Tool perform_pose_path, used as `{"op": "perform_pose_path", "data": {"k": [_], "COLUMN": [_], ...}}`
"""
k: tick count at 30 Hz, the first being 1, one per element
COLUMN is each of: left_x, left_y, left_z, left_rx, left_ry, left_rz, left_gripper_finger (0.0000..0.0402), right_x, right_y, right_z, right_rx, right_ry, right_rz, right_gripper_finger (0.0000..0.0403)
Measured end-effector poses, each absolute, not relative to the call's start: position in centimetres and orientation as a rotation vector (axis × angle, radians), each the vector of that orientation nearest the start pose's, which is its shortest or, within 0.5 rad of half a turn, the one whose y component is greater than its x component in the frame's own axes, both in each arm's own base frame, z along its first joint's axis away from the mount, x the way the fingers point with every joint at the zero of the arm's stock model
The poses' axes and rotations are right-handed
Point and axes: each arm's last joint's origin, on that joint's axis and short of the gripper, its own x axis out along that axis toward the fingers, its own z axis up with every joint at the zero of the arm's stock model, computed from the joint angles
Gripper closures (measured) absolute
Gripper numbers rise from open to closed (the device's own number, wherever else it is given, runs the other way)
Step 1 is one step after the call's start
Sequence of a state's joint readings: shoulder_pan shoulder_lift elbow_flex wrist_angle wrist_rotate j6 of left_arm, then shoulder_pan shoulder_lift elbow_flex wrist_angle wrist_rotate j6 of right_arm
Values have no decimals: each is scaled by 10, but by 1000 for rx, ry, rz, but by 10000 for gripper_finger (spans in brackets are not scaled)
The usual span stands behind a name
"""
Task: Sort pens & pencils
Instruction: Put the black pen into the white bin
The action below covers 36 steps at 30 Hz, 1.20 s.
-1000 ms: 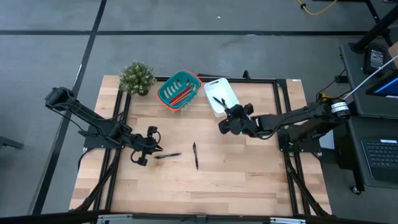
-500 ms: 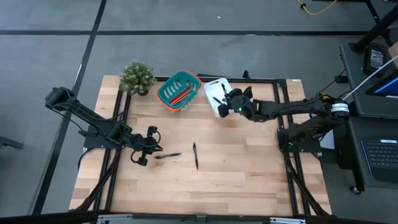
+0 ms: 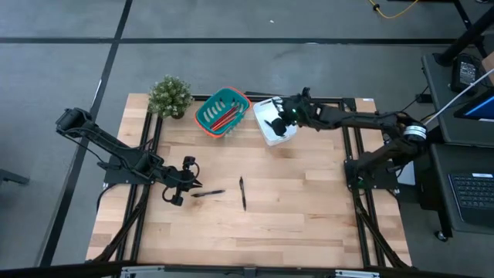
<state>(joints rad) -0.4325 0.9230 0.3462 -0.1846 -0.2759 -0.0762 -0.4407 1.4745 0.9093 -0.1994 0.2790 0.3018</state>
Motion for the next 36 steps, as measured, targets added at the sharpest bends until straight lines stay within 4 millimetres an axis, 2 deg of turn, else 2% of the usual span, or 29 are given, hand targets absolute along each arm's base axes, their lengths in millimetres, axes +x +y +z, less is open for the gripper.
{"op": "perform_pose_path", "data": {"k": [9, 15, 20, 25, 30, 36], "left_x": [156, 156, 156, 156, 156, 156], "left_y": [-63, -63, -63, -63, -63, -63], "left_z": [165, 165, 165, 165, 165, 165], "left_rx": [196, 197, 196, 193, 189, 188], "left_ry": [714, 713, 713, 714, 714, 714], "left_rz": [-121, -120, -119, -118, -117, -116], "left_gripper_finger": [388, 388, 388, 388, 388, 388], "right_x": [290, 304, 321, 323, 323, 323], "right_y": [-167, -181, -190, -197, -199, -199], "right_z": [214, 208, 200, 186, 178, 183], "right_rx": [426, 446, 446, 526, 556, 545], "right_ry": [872, 1115, 1151, 1179, 1200, 1177], "right_rz": [-683, -644, -576, -547, -570, -569], "right_gripper_finger": [376, 376, 376, 373, 307, 239]}}
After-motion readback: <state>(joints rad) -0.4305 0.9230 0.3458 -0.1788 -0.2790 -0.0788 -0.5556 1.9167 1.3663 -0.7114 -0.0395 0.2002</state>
